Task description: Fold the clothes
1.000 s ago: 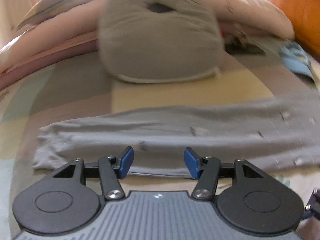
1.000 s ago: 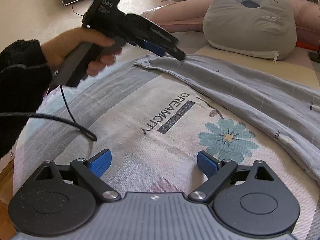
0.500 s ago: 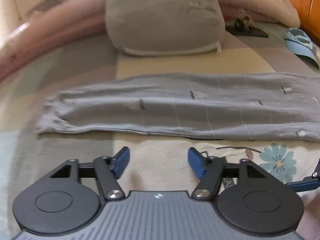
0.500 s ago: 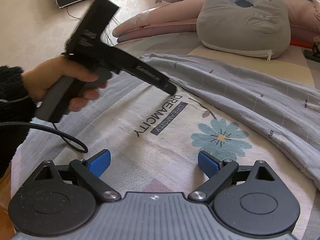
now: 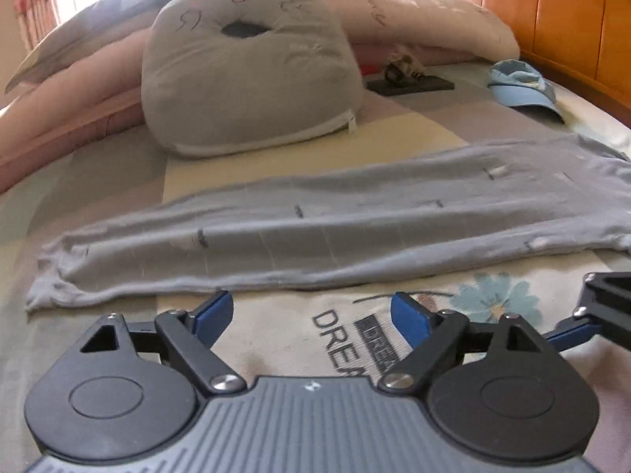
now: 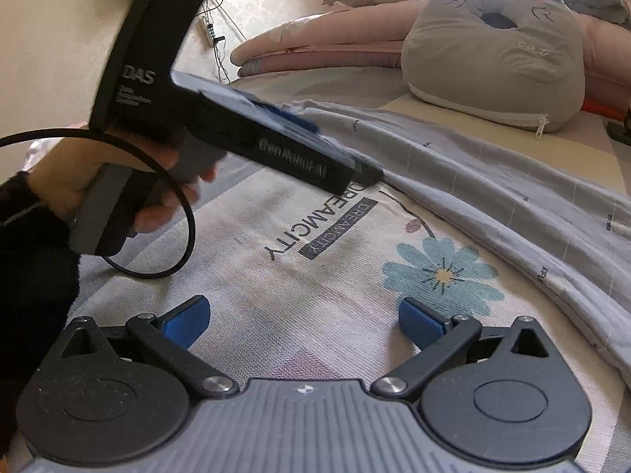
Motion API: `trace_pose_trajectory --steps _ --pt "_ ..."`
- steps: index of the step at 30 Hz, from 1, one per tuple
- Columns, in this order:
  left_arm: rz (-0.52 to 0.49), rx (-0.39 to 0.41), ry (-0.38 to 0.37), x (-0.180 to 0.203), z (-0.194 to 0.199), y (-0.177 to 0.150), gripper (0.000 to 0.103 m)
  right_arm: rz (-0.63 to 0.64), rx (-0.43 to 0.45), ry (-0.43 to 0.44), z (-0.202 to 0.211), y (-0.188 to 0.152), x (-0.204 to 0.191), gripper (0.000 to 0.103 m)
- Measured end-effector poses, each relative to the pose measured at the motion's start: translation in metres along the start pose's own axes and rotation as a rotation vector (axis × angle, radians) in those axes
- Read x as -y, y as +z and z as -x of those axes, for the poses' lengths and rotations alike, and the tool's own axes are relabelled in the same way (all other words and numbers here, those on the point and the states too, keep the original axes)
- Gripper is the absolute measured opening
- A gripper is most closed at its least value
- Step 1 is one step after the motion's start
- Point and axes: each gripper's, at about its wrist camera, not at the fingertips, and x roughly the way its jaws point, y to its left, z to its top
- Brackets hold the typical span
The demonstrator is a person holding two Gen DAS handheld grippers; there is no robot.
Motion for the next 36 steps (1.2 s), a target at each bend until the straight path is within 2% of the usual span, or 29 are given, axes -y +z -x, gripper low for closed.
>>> trace_pose_trajectory --steps 3,5,8,10,14,16,18,20,23,25,27,31,36 --pt "-0.043 -0.038 0.03 0.001 -0.004 -0.002 0.087 0.045 -0.019 -0.037 -0.003 0.0 -0.009 0.103" --pt "-0.055 -0.035 0.018 0.0 0.001 -0.002 0.087 0.064 -0.031 -0.054 -0.004 0.002 -0.013 0.103" --pt "-0.08 -0.02 0.005 0.003 0.009 -0.002 0.087 -0.007 -0.073 -0.087 0.008 0.009 -0.014 0.1" --pt "-0.104 -0.002 -0.008 0.008 0.015 -0.001 0.087 -0.015 -0.093 -0.107 0.031 0.016 -0.015 0.1" --pt "-0.123 0.037 -0.069 0.015 0.023 0.002 0.087 0.158 -0.039 -0.209 0.1 0.042 -0.02 0.099" --pt "-0.13 0.046 -0.085 0.018 0.024 0.002 0.087 0.257 -0.021 -0.254 0.12 0.059 -0.012 0.095" --pt "-0.137 0.052 -0.096 0.02 0.024 0.003 0.087 0.338 -0.028 -0.323 0.128 0.077 0.007 0.083" --pt "-0.142 0.056 -0.108 0.022 0.024 0.003 0.087 0.353 -0.052 -0.347 0.12 0.096 0.039 0.072" --pt "-0.135 0.051 -0.138 0.02 0.023 0.001 0.087 0.308 -0.1 -0.355 0.091 0.114 0.093 0.056" --pt "-0.126 0.058 -0.164 0.017 0.023 0.0 0.087 0.277 -0.139 -0.353 0.067 0.118 0.126 0.047" --pt "-0.11 0.063 -0.181 0.015 0.022 -0.001 0.087 0.227 -0.177 -0.356 0.043 0.119 0.159 0.032" --pt "-0.096 0.054 -0.181 0.013 0.018 -0.002 0.087 0.156 -0.187 -0.313 0.009 0.117 0.202 0.031" --pt "-0.092 0.045 -0.186 0.012 0.015 -0.003 0.087 0.172 -0.207 -0.241 -0.009 0.108 0.212 0.034"
